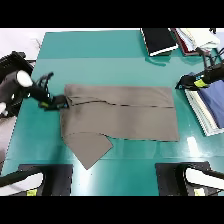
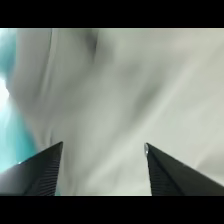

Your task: Fold the shirts.

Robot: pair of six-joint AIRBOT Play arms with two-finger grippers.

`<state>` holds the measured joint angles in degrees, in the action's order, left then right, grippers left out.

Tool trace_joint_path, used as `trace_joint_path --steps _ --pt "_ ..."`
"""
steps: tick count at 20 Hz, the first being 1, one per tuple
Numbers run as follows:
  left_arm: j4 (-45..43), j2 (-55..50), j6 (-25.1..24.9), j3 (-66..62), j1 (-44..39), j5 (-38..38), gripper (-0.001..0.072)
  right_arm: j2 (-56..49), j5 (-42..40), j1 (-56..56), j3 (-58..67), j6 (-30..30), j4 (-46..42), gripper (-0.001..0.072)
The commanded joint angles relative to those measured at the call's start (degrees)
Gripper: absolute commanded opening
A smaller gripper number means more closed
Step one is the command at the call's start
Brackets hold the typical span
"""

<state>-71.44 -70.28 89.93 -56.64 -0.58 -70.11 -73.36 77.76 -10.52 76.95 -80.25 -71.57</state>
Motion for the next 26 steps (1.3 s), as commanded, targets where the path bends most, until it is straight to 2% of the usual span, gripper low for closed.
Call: trace_joint_path --steps 1,4,7,9,13,16,17,18,19,20,21,26 --pt "-0.5 13.5 2.9 17.7 0.0 -0.5 0.0598 5.4 -0.3 0.0 0.0 -0.1 0.0 0.0407" --pt "-0.1 22.8 5.7 27.6 0.0 -1.4 0.0599 7.0 -1.3 0.0 0.0 -0.1 0.0 0.0406" --pt "4.6 26.9 6.0 33.2 0.0 -0.4 0.0599 7.0 -1.2 0.0 0.0 -0.1 0.0 0.0406" --pt "8.9 27.0 5.1 35.5 0.0 1.7 0.0599 7.0 -1.2 0.0 0.0 -0.1 0.0 0.0406" --pt "20.1 27.0 -1.0 38.4 0.0 8.3 0.0599 7.1 -1.0 0.0 0.0 -0.1 0.0 0.0406" --pt "21.4 27.0 -1.5 38.4 0.0 9.6 0.0597 7.1 0.1 0.0 0.0 -0.1 0.0 0.0406" --pt "21.3 27.0 -1.5 38.4 0.0 9.5 0.052 7.1 1.0 0.0 0.0 -0.1 0.0 0.0407" --pt "21.3 27.0 -1.6 38.3 0.0 9.3 0.0282 7.1 1.7 -0.4 -0.3 -0.1 -0.1 0.0406" --pt "21.5 27.0 -1.9 38.3 0.0 9.4 0.0221 7.5 1.7 -1.0 -1.6 -0.1 -0.1 0.0406" --pt "21.4 27.0 -2.1 38.2 0.0 9.2 0.0103 8.5 1.6 -1.9 -4.0 -0.1 -0.1 0.0406" --pt "21.5 27.0 -3.4 38.0 0.0 8.9 0.0024 9.4 1.6 -3.1 -7.0 -0.1 -0.4 0.0406" --pt "18.0 27.0 -4.8 33.0 0.0 5.7 0.0023 14.8 3.7 -17.0 -28.4 2.2 -0.6 0.0422"
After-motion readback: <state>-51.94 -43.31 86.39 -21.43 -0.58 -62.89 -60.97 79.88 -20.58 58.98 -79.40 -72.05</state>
